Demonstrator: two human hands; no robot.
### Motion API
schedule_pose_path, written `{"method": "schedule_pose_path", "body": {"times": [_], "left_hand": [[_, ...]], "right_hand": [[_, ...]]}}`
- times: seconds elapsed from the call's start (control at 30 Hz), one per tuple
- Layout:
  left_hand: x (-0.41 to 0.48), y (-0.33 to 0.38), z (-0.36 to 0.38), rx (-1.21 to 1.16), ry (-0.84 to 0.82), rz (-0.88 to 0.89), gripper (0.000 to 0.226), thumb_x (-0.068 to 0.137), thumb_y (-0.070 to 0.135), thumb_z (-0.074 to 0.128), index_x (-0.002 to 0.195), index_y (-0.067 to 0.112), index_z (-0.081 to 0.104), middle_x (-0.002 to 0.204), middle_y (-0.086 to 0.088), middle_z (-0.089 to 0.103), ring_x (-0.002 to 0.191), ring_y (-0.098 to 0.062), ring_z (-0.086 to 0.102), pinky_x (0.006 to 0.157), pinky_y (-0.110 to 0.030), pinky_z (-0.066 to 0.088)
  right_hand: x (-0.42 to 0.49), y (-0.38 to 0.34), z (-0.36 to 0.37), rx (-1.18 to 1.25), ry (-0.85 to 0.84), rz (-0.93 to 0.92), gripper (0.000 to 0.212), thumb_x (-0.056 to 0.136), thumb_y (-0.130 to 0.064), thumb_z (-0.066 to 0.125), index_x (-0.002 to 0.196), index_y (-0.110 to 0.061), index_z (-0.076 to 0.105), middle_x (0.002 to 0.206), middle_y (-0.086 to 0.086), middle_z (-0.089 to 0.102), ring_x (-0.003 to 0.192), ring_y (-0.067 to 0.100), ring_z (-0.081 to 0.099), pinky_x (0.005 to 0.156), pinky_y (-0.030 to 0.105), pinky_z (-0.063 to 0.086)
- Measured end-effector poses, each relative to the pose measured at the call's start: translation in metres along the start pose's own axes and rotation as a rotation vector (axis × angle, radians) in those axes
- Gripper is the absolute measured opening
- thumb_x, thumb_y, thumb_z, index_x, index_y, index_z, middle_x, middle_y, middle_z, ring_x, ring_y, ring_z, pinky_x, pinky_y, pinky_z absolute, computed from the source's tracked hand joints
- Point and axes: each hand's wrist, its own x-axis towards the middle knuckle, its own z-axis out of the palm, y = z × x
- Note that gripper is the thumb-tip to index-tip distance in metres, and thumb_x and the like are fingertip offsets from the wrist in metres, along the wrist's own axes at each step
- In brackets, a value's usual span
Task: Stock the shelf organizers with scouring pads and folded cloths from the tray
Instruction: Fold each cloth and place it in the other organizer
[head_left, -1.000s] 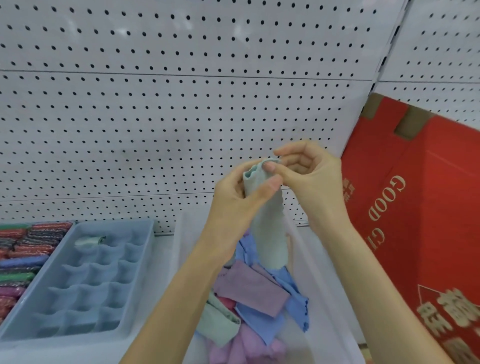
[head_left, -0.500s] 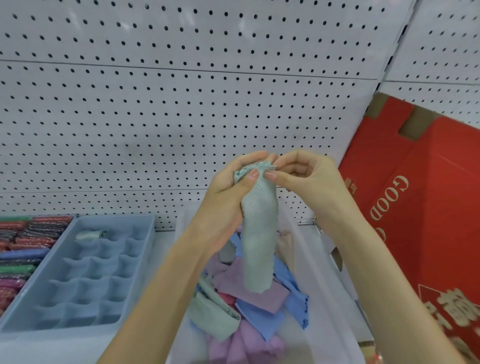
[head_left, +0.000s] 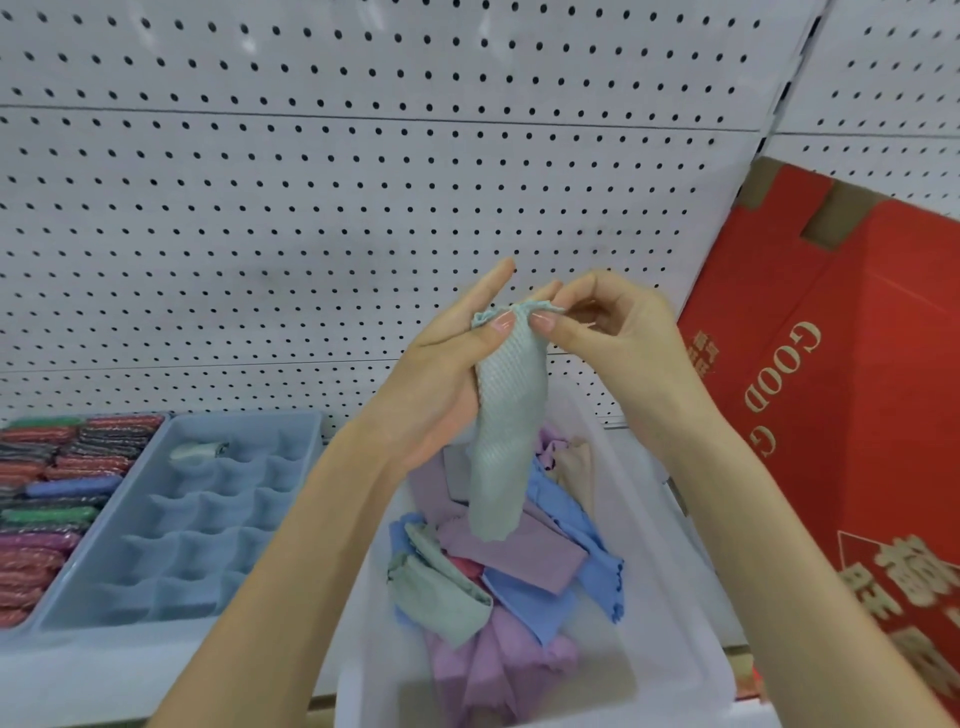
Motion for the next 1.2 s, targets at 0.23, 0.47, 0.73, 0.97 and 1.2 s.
{"method": "schedule_pose_path", "body": {"times": [0.23,0.47,0.73,0.97,1.2], "left_hand": [[-0.008,-0.021,-0.007,0.272,0.018,0.013,0.051,0.085,0.024,0.067,0.132,0.018,0.048,0.124,-0.001,0.064,0.114,-0.020,0.062,0.094,-0.039,0.052],[-0.024,-0.061,0.005,0.173,-0.055,-0.091,0.024,0.076,0.005,0.067,0.100,0.002,0.066,0.099,-0.013,0.073,0.091,-0.024,0.071,0.079,-0.032,0.057],[-0.033,-0.062,0.008,0.149,-0.032,-0.151,0.015,0.077,0.002,0.064,0.092,0.002,0.068,0.077,-0.008,0.073,0.071,-0.018,0.070,0.067,-0.026,0.056],[-0.040,-0.075,0.011,0.029,-0.069,-0.264,0.021,0.088,0.027,0.061,0.094,0.010,0.071,0.087,-0.010,0.073,0.083,-0.023,0.071,0.071,-0.031,0.057],[-0.047,-0.087,0.002,-0.059,-0.030,-0.367,0.029,0.093,0.017,0.046,0.112,0.002,0.063,0.108,-0.016,0.070,0.097,-0.023,0.070,0.075,-0.030,0.058]], "right_hand": [[-0.007,-0.011,0.003,0.101,0.035,-0.029,0.015,0.087,-0.008,0.064,0.079,-0.013,0.053,0.072,-0.001,0.063,0.068,0.007,0.060,0.065,0.019,0.049],[-0.006,-0.017,0.011,0.141,0.174,-0.128,0.016,0.087,-0.007,0.064,0.080,-0.012,0.051,0.064,-0.004,0.060,0.060,0.004,0.055,0.057,0.017,0.046],[-0.009,0.009,-0.003,0.081,0.210,-0.064,0.015,0.091,-0.009,0.060,0.083,-0.009,0.047,0.054,-0.004,0.055,0.046,0.006,0.046,0.044,0.018,0.039],[-0.016,0.026,-0.013,0.075,0.202,0.053,0.013,0.092,-0.012,0.059,0.084,-0.010,0.049,0.059,0.006,0.056,0.047,0.011,0.046,0.043,0.020,0.038],[-0.032,0.064,-0.023,0.104,0.155,0.483,0.026,0.094,-0.037,0.055,0.091,-0.011,0.059,0.072,0.000,0.060,0.057,0.007,0.055,0.060,0.022,0.048]]}}
